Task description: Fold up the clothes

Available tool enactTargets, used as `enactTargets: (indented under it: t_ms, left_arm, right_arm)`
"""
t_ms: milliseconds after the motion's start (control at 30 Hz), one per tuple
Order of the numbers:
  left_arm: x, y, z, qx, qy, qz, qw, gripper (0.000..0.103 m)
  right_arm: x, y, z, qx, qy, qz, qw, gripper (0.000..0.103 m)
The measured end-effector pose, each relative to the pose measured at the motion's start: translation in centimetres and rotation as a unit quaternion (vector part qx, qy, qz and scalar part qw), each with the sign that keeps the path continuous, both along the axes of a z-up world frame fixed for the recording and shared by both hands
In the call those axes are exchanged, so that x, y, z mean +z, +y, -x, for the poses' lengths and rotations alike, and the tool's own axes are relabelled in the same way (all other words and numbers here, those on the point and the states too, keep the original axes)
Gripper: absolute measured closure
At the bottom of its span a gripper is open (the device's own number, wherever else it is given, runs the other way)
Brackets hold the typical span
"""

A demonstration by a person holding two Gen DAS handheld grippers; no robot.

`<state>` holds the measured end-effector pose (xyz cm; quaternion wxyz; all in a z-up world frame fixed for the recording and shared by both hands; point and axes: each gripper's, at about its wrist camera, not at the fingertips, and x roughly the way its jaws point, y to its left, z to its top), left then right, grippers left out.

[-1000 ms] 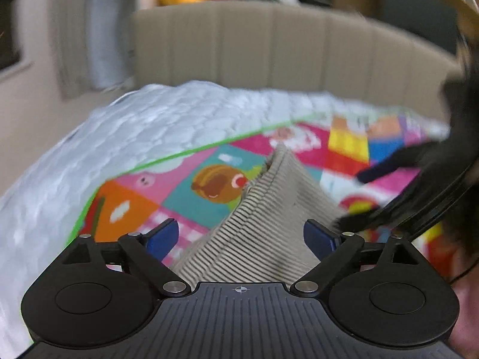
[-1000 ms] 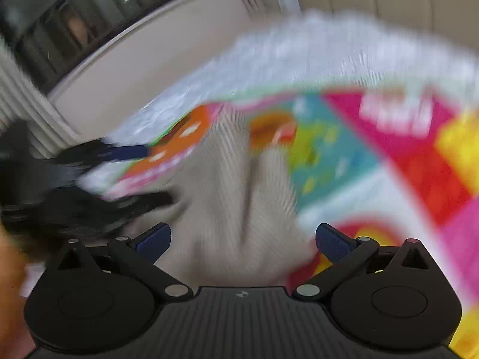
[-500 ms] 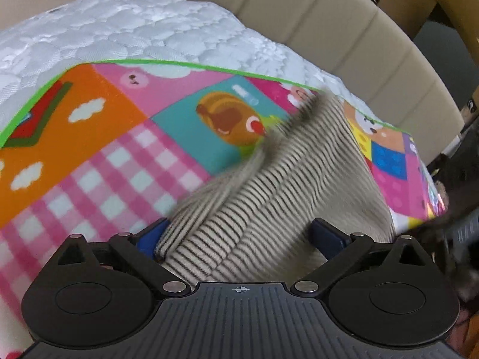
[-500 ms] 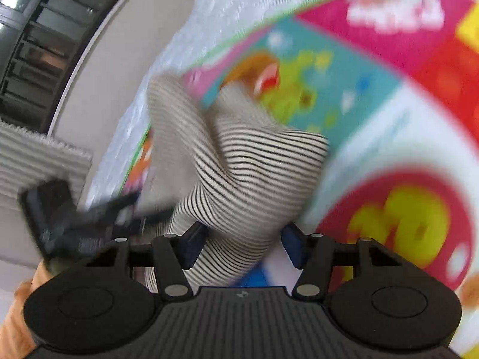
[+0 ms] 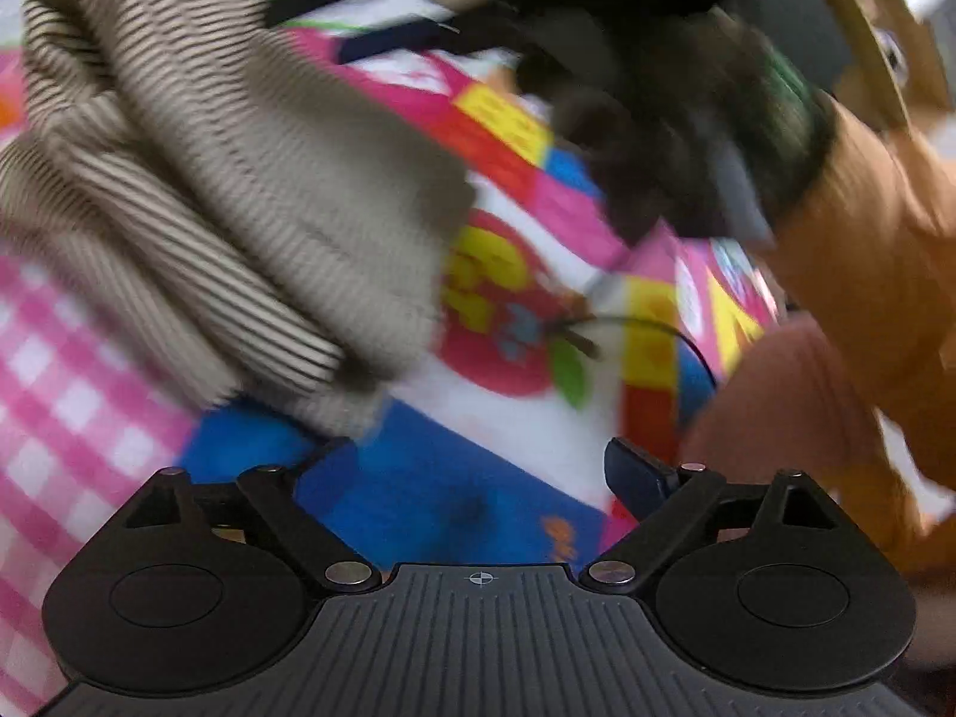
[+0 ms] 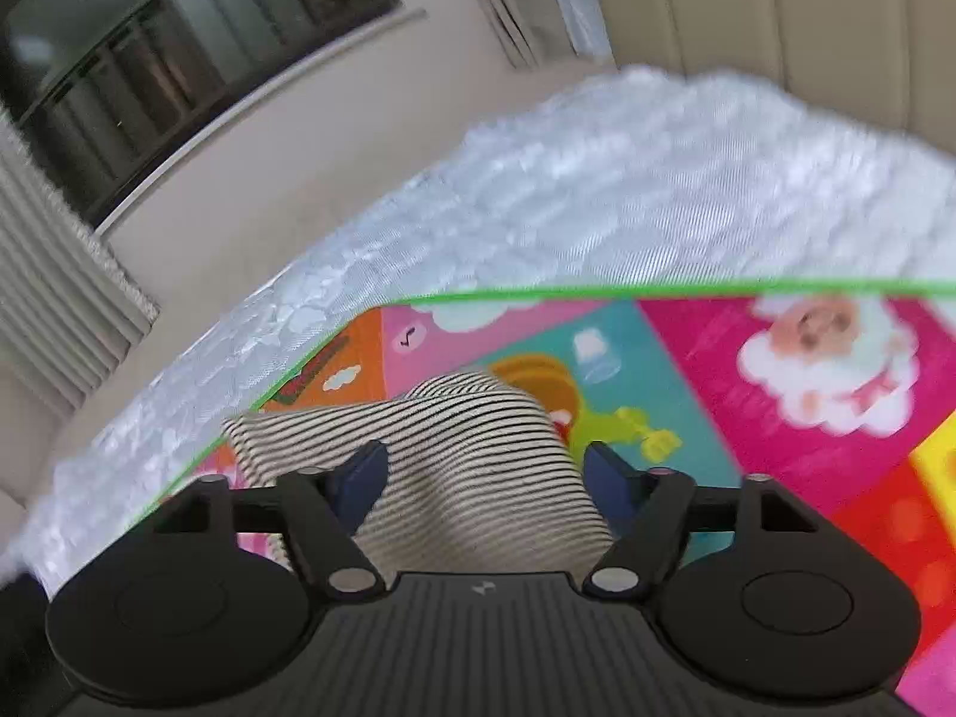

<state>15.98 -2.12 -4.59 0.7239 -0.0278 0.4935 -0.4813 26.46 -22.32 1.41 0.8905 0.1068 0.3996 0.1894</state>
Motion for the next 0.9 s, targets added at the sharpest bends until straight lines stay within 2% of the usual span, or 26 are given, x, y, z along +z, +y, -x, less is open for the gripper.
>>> enactTargets:
  t_ms: [100, 200, 267, 367, 433, 500, 567, 700, 800, 833, 900]
  left_arm:
    - [1.8, 2.3, -0.7, 0.062, 0.008, 0.017, 0.9979, 0.008]
    - [3.5, 5.2, -2.9, 0.158, -0.001, 0.042, 0.9865, 0.008]
    - [4.3, 7.0, -4.4, 0.243, -0.006, 0.060, 0.9681, 0.009]
    - [4.5, 8.8, -6.5, 0.353, 0.014, 0.104, 0.9296, 0.009]
    - [4.6, 8.6, -7.5, 0.386, -0.003, 0.094, 0.9175, 0.010]
    - [4.9, 8.0, -8.2, 0.408, -0.062, 0.038, 0.9101, 0.011]
    - [5.0, 8.1, -8.3, 0.410, -0.117, -0.008, 0.9046, 0.011]
    - [4.8, 9.1, -8.3, 0.390, -0.137, -0.038, 0.9096, 0.011]
    - [5.0, 7.7, -9.0, 0.351, -0.152, -0.048, 0.9228, 0.010]
    - [5.0, 7.1, -9.2, 0.339, -0.155, -0.047, 0.9266, 0.010]
    - [4.6, 6.1, -10.1, 0.332, -0.154, -0.047, 0.9295, 0.008]
  right_arm:
    - [0.6, -0.5, 3.1, 0.011, -0.038, 0.035, 0.999, 0.026]
    - [0.0, -0.2, 5.9, 0.017, -0.068, 0.055, 0.996, 0.026]
    - [-0.4, 0.8, 7.0, 0.023, -0.089, 0.070, 0.993, 0.026]
    - [-0.3, 3.6, 8.2, 0.061, -0.123, 0.109, 0.984, 0.033]
    - [-0.2, 5.6, 9.0, 0.091, -0.147, 0.134, 0.976, 0.034]
    - [-0.3, 6.9, 9.4, 0.105, -0.155, 0.135, 0.973, 0.034]
    - [-0.9, 7.5, 9.3, 0.107, -0.152, 0.133, 0.974, 0.034]
    - [-1.3, 7.8, 9.0, 0.104, -0.162, 0.149, 0.970, 0.034]
    - [-0.3, 7.3, 8.7, 0.087, -0.188, 0.156, 0.966, 0.033]
    - [0.2, 6.9, 8.6, 0.081, -0.193, 0.154, 0.966, 0.029]
    - [1.0, 6.1, 7.6, 0.070, -0.188, 0.143, 0.969, 0.027]
